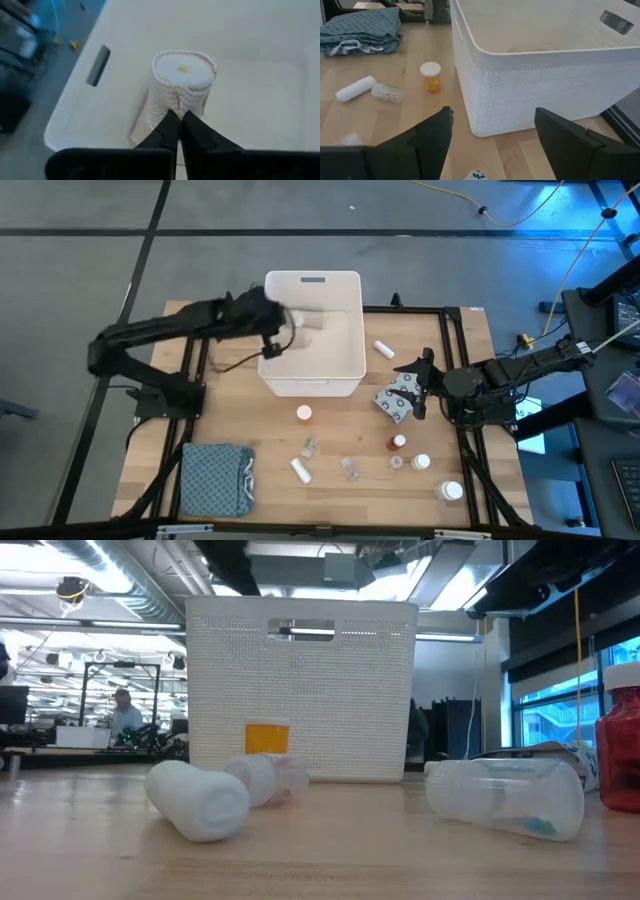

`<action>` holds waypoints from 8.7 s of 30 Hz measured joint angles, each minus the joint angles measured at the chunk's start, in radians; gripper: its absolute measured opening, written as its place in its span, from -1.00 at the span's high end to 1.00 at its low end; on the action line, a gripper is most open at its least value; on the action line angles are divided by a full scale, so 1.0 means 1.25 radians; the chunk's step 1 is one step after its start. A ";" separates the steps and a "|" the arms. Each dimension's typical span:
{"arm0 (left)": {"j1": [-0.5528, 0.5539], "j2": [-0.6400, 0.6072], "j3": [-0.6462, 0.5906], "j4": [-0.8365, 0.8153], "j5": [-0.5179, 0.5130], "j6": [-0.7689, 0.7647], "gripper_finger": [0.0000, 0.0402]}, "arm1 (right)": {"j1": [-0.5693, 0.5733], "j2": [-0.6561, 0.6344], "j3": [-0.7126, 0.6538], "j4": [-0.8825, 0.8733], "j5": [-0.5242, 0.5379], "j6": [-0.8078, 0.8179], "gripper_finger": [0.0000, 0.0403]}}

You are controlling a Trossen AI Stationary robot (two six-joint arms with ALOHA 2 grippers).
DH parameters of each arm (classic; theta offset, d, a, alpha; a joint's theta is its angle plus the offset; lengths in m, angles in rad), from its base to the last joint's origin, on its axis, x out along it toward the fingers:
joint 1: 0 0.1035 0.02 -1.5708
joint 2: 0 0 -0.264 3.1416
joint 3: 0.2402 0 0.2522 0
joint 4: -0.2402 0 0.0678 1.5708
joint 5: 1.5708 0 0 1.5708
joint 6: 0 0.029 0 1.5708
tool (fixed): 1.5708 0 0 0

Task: Pick & place medical supplies in basket/bin
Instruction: Put the rolled brown bandage into the white bin, then put the top rolled white gauze into the white bin, then put the rolled white gauze into the white bin

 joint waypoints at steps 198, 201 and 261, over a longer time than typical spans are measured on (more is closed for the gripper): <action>0.168 -0.525 -0.779 0.778 0.286 -0.241 0.49 | -0.599 1.170 1.268 -0.355 -0.387 -0.461 0.99; 0.168 -0.525 -0.779 0.778 0.286 -0.241 0.49 | -0.608 1.240 1.324 -0.360 -0.406 -0.464 0.99; 0.168 -0.525 -0.780 0.798 0.274 -0.241 0.49 | -0.552 1.092 1.391 -0.528 -0.429 -0.346 0.47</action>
